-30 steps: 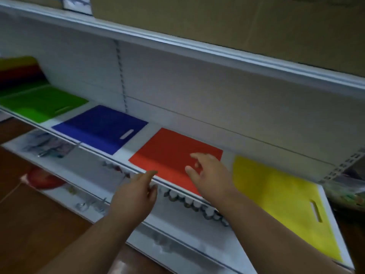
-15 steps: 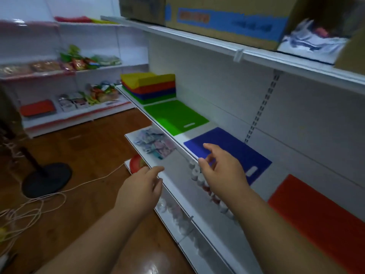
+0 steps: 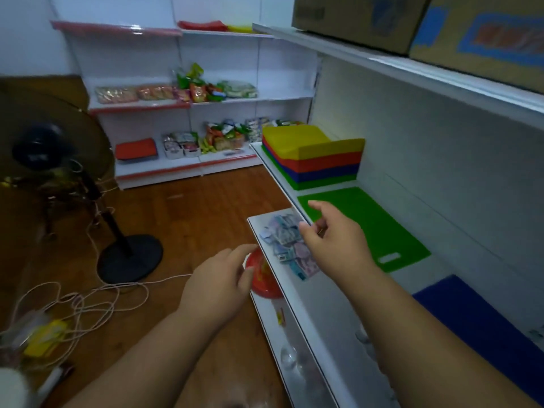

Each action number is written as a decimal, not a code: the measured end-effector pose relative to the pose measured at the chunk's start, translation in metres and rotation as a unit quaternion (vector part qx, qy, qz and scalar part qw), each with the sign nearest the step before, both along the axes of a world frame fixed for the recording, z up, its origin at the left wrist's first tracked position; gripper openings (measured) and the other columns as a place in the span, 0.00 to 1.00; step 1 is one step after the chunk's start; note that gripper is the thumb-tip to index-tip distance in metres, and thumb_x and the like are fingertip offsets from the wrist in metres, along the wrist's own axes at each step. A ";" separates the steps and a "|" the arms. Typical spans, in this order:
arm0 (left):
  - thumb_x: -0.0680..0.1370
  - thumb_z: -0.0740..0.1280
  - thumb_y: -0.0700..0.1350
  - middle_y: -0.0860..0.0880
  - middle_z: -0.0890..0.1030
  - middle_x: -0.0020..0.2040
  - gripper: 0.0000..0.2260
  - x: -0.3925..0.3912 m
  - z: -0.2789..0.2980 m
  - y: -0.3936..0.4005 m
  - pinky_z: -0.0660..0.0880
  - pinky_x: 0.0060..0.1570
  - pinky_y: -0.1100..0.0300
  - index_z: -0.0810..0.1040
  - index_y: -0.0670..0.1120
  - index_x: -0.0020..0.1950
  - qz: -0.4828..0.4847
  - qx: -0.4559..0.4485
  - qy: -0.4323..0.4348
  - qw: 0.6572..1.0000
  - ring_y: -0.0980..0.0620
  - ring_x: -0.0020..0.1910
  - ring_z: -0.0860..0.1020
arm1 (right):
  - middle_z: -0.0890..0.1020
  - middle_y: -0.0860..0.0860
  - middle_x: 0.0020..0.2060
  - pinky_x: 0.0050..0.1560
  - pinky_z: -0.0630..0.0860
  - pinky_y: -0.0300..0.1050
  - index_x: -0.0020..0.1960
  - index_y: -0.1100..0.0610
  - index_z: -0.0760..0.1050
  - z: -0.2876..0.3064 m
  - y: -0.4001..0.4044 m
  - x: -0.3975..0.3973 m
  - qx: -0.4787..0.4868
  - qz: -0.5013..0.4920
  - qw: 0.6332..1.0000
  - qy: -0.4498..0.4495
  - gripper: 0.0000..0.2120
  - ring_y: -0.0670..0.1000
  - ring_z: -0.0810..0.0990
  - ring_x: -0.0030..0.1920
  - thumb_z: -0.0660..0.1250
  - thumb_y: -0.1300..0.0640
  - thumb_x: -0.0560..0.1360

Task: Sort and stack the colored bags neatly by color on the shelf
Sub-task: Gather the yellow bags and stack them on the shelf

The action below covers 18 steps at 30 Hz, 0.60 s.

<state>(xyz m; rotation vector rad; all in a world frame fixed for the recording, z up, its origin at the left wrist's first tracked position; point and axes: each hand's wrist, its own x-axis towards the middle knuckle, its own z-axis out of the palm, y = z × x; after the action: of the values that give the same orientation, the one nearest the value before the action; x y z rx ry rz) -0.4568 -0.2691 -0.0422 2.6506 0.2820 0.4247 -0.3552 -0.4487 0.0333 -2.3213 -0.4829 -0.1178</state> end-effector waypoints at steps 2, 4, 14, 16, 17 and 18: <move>0.80 0.62 0.54 0.61 0.73 0.45 0.19 0.025 -0.003 0.032 0.78 0.39 0.63 0.65 0.63 0.71 0.008 -0.004 -0.007 1.000 0.60 0.41 0.74 | 0.76 0.47 0.35 0.36 0.71 0.38 0.71 0.46 0.69 -0.003 0.034 0.028 0.003 -0.004 1.000 0.006 0.22 0.42 0.76 0.38 0.66 0.49 0.78; 0.81 0.61 0.54 0.61 0.74 0.47 0.19 0.052 -0.008 0.066 0.79 0.40 0.63 0.65 0.63 0.72 0.008 -0.009 -0.009 1.000 0.60 0.42 0.75 | 0.76 0.47 0.35 0.35 0.67 0.35 0.71 0.47 0.69 -0.008 0.068 0.055 0.010 -0.011 1.000 0.006 0.22 0.42 0.75 0.37 0.67 0.49 0.78; 0.80 0.62 0.54 0.59 0.76 0.47 0.19 0.194 0.000 0.182 0.80 0.41 0.57 0.65 0.63 0.71 -0.090 -0.027 0.018 0.995 0.59 0.42 0.76 | 0.77 0.45 0.38 0.39 0.74 0.44 0.62 0.50 0.73 0.006 0.150 0.165 -0.048 -0.124 0.991 0.007 0.15 0.43 0.76 0.39 0.66 0.46 0.77; 0.81 0.62 0.54 0.59 0.76 0.48 0.19 0.226 -0.002 0.186 0.80 0.41 0.57 0.65 0.63 0.71 -0.122 -0.034 0.028 0.992 0.59 0.43 0.76 | 0.77 0.46 0.38 0.41 0.76 0.46 0.60 0.50 0.73 0.004 0.146 0.188 -0.046 -0.157 0.986 0.017 0.15 0.45 0.76 0.40 0.67 0.46 0.77; 0.81 0.61 0.54 0.59 0.77 0.48 0.19 0.243 -0.002 0.187 0.80 0.41 0.57 0.65 0.63 0.71 -0.134 -0.040 0.025 0.990 0.59 0.43 0.76 | 0.77 0.46 0.39 0.43 0.77 0.47 0.61 0.50 0.73 0.003 0.145 0.200 -0.044 -0.170 0.984 0.027 0.16 0.46 0.77 0.40 0.68 0.46 0.77; 0.81 0.61 0.53 0.59 0.77 0.49 0.19 0.258 -0.002 0.187 0.80 0.42 0.57 0.66 0.63 0.71 -0.141 -0.046 0.024 0.989 0.58 0.44 0.76 | 0.77 0.46 0.39 0.43 0.77 0.47 0.63 0.49 0.71 0.002 0.144 0.213 -0.047 -0.178 0.982 0.042 0.18 0.47 0.77 0.41 0.68 0.46 0.76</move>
<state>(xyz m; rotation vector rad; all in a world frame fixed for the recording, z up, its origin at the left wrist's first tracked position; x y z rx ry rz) -0.1988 -0.0816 -0.0438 2.5600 -0.0597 0.2482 -0.1426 -0.3046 0.0355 -2.4737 -0.0276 -0.1693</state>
